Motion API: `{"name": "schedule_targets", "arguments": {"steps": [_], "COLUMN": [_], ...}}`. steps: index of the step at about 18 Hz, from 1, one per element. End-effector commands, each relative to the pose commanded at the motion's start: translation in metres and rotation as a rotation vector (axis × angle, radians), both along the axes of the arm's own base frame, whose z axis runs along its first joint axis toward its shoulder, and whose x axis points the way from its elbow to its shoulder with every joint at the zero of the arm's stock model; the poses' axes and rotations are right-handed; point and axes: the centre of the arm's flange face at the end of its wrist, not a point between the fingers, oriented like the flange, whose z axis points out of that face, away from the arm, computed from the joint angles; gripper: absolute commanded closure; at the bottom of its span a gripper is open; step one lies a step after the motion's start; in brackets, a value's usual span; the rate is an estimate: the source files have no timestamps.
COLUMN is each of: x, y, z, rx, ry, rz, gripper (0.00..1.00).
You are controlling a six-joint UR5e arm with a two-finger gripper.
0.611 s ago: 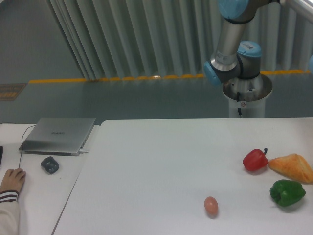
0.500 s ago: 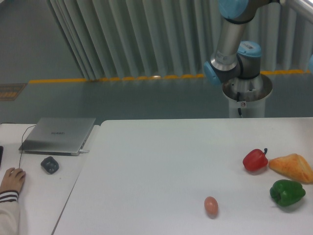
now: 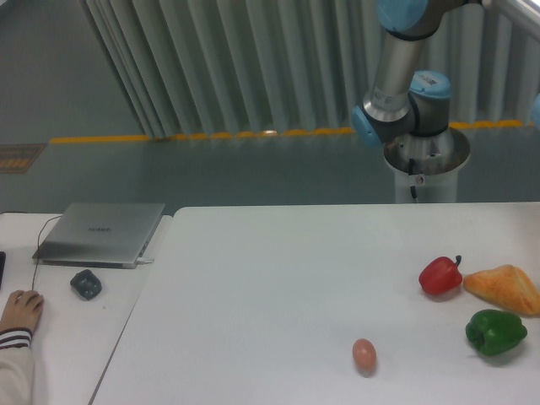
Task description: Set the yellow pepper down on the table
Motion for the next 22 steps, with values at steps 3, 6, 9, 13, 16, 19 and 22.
{"name": "schedule_targets", "arguments": {"steps": [3, 6, 9, 13, 16, 19, 22], "x": [-0.008, -0.025, -0.041, -0.06, -0.064, -0.069, -0.071], "y": [-0.008, -0.016, -0.032, -0.054, -0.057, -0.057, -0.056], "z": [0.011, 0.004, -0.009, -0.019, -0.028, -0.037, -0.041], "rx": [0.006, -0.033, -0.008, 0.111, 0.121, 0.117, 0.12], "ry": [0.081, 0.141, 0.11, 0.04, 0.021, 0.012, 0.014], "rz": [0.04, 0.06, 0.11, 0.212, 0.261, 0.269, 0.285], "gripper": [0.0, 0.0, 0.0, 0.0, 0.0, 0.0, 0.0]}}
